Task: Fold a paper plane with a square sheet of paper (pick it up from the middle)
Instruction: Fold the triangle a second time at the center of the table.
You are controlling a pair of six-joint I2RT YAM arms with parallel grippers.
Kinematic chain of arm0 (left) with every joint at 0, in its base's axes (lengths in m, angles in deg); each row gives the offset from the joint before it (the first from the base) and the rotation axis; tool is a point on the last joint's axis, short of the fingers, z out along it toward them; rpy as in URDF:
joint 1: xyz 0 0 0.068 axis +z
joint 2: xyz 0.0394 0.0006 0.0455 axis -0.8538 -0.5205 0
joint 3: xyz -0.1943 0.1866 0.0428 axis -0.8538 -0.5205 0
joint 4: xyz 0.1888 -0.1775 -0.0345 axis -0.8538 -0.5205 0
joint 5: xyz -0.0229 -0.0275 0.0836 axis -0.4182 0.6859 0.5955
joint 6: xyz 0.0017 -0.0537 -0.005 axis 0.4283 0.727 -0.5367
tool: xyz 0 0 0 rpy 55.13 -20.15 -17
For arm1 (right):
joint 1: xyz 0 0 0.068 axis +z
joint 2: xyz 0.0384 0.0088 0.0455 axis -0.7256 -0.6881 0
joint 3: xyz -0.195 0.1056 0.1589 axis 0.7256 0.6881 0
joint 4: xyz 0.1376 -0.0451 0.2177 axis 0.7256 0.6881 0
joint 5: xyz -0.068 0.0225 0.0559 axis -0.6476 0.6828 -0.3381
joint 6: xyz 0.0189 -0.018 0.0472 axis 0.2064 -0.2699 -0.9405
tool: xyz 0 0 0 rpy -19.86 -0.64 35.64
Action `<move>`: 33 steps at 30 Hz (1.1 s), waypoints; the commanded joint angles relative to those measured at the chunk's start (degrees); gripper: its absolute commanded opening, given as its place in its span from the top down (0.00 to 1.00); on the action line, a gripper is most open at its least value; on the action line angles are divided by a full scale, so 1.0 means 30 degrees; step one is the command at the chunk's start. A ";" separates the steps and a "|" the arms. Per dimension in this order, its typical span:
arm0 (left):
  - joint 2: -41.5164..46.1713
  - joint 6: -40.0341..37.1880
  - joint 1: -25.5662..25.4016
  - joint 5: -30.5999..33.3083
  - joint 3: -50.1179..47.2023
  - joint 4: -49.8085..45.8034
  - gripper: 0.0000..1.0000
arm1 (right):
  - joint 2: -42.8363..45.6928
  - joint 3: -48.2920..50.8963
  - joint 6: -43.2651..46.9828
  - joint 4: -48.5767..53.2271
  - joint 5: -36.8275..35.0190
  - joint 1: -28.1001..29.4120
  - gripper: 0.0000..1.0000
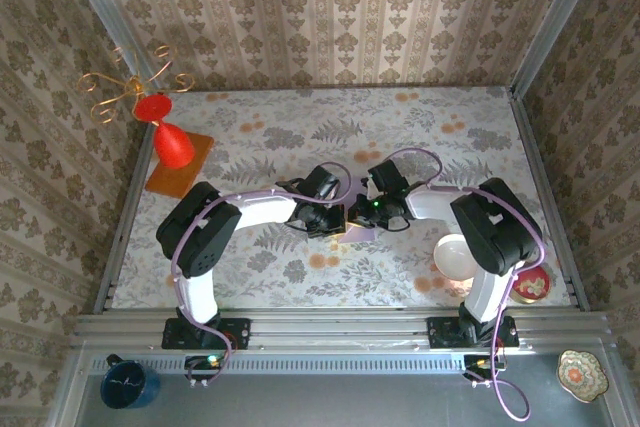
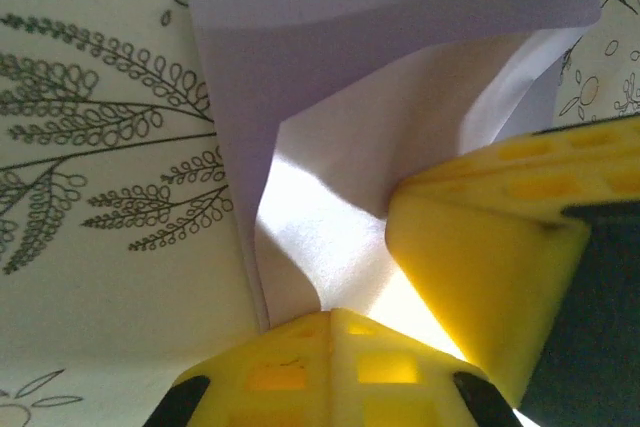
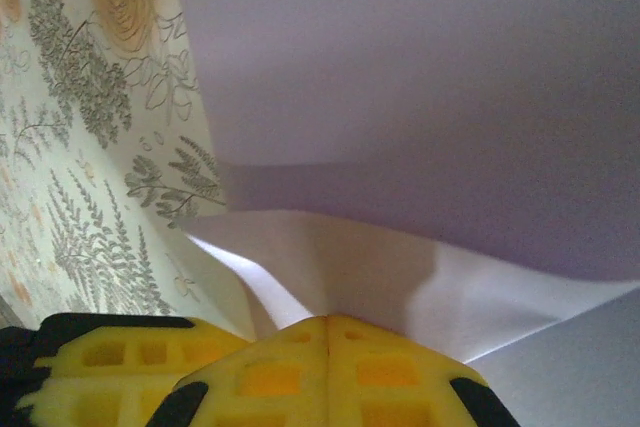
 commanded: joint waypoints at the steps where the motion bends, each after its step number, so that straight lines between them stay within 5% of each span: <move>1: 0.0002 0.0340 0.0185 0.0857 -0.1164 -0.2009 1.00 | -0.0474 -0.0492 0.0852 0.0912 -0.0336 -0.1316 0.98; 7: 0.0384 0.0341 0.0257 0.0919 -0.2071 -0.2004 1.00 | -0.1137 -0.1199 0.0757 0.2226 -0.1193 -0.3770 0.98; 15: 0.0988 -0.0442 0.0237 0.0363 -0.0370 -0.1437 1.00 | 0.0535 -0.1237 0.0438 0.1783 -0.0558 -0.4014 0.96; 23: 0.1488 -0.0655 0.1216 0.0192 0.0856 0.0031 0.92 | 0.4074 0.1847 -0.1560 0.0326 0.0628 -0.3472 0.75; 33: 0.0071 -0.0503 0.1842 -0.0472 0.1179 0.1835 0.85 | 0.3389 0.3233 -0.4100 -0.2116 0.1538 -0.1951 0.63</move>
